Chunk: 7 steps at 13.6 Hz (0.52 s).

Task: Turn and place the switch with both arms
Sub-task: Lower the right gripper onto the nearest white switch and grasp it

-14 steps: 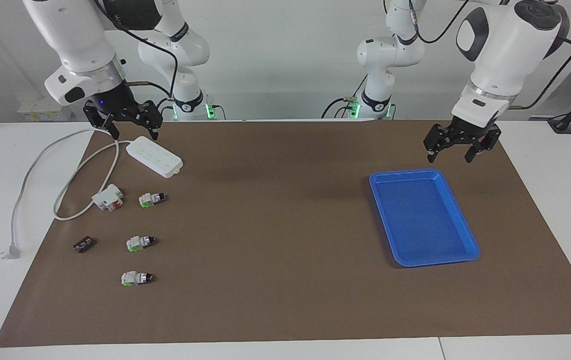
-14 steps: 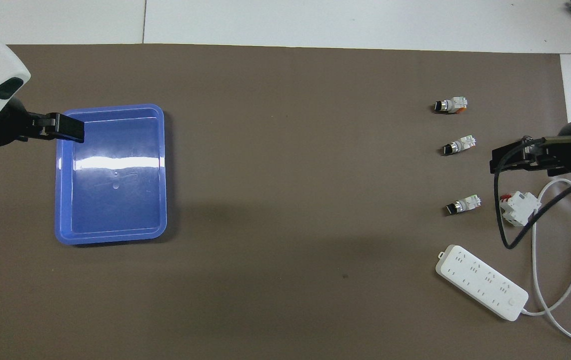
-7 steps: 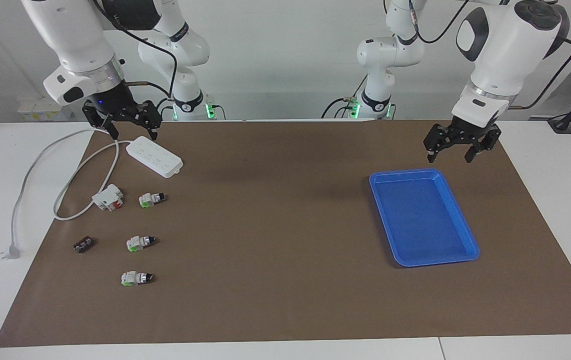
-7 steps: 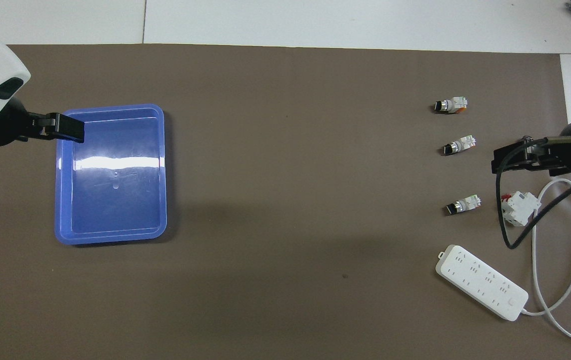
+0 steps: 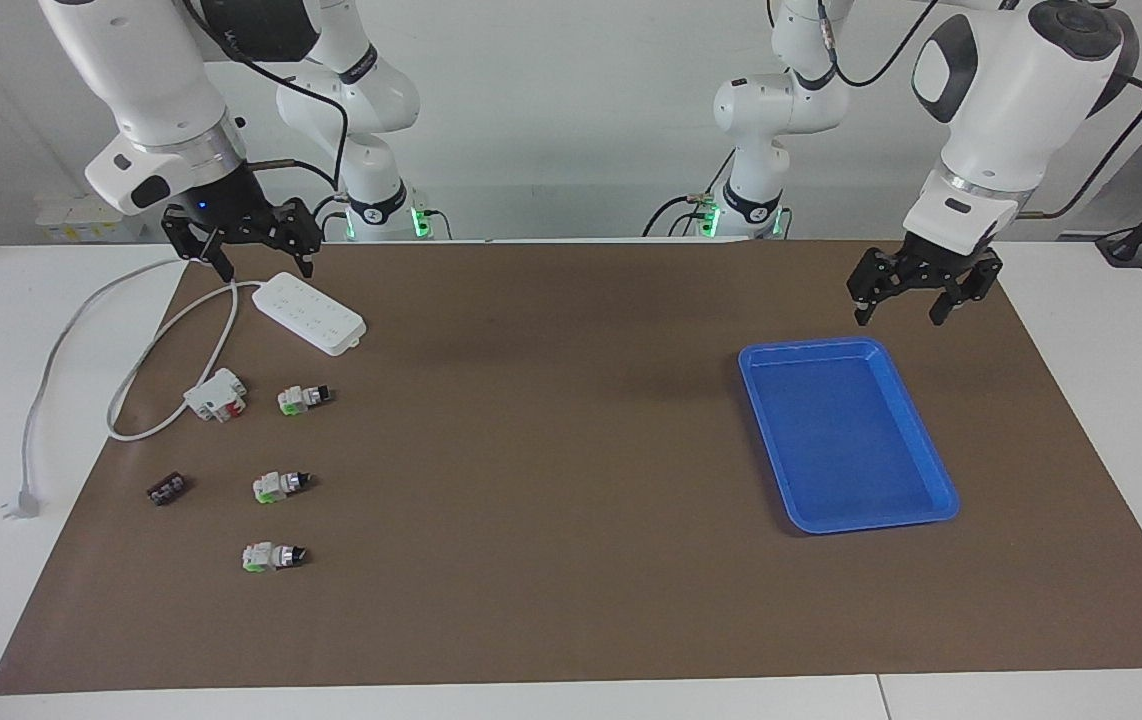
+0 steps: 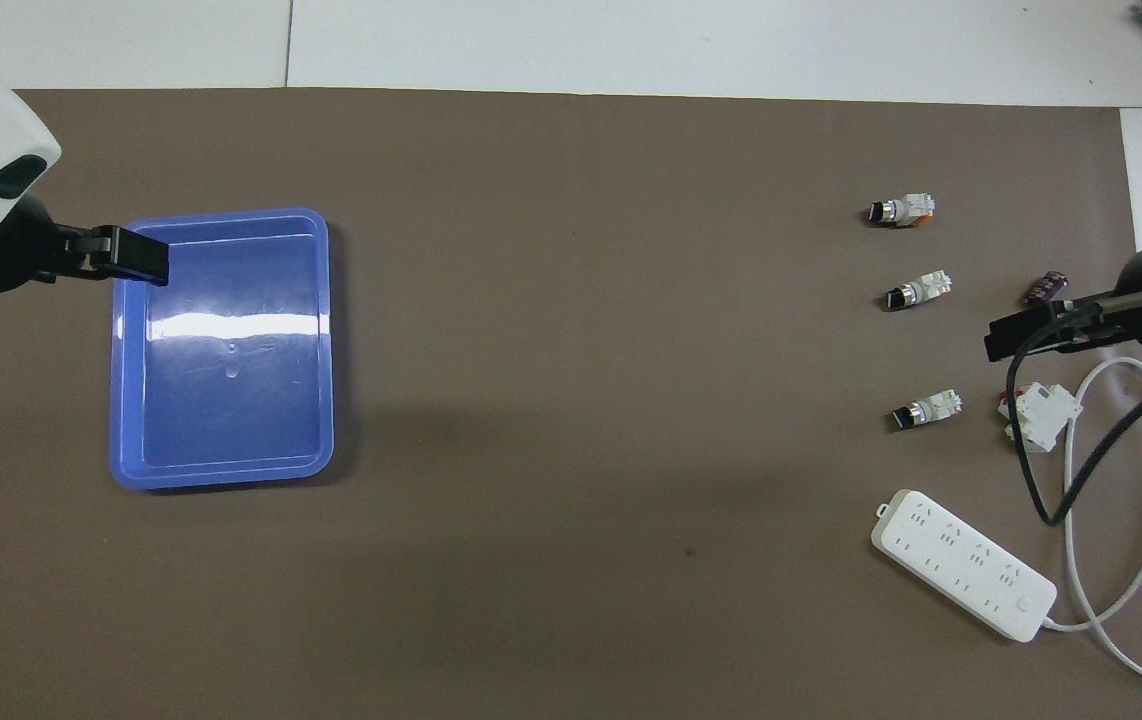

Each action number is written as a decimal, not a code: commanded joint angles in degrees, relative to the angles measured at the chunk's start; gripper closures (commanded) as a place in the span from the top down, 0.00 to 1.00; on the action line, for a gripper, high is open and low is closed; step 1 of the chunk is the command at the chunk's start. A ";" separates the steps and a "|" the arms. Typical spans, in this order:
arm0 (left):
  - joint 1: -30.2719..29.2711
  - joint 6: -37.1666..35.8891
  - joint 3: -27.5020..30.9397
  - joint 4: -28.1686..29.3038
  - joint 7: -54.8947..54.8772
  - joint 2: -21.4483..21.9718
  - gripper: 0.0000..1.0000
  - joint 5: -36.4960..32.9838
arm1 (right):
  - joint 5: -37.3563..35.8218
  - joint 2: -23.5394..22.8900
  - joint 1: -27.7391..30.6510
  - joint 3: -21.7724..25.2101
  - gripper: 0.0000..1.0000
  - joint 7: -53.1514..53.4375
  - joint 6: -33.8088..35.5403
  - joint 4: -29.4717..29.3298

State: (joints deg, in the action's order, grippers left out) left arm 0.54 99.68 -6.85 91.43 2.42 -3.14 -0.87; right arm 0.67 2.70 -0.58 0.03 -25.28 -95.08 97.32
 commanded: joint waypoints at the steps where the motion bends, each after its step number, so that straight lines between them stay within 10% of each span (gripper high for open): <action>1: -0.28 0.51 -0.09 1.73 -0.22 1.47 1.00 -0.97 | 0.99 4.76 1.54 -0.30 1.00 -18.42 -6.94 9.26; 7: -0.28 0.51 -0.09 1.73 -0.22 1.47 1.00 -0.97 | 3.01 5.57 1.64 -0.21 1.00 -48.76 -14.70 17.28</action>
State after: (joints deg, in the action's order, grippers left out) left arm 0.54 99.68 -6.85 91.43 2.42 -3.14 -0.87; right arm 1.43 7.21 0.37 0.01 -64.82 -107.49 111.28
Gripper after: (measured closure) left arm 0.000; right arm 0.000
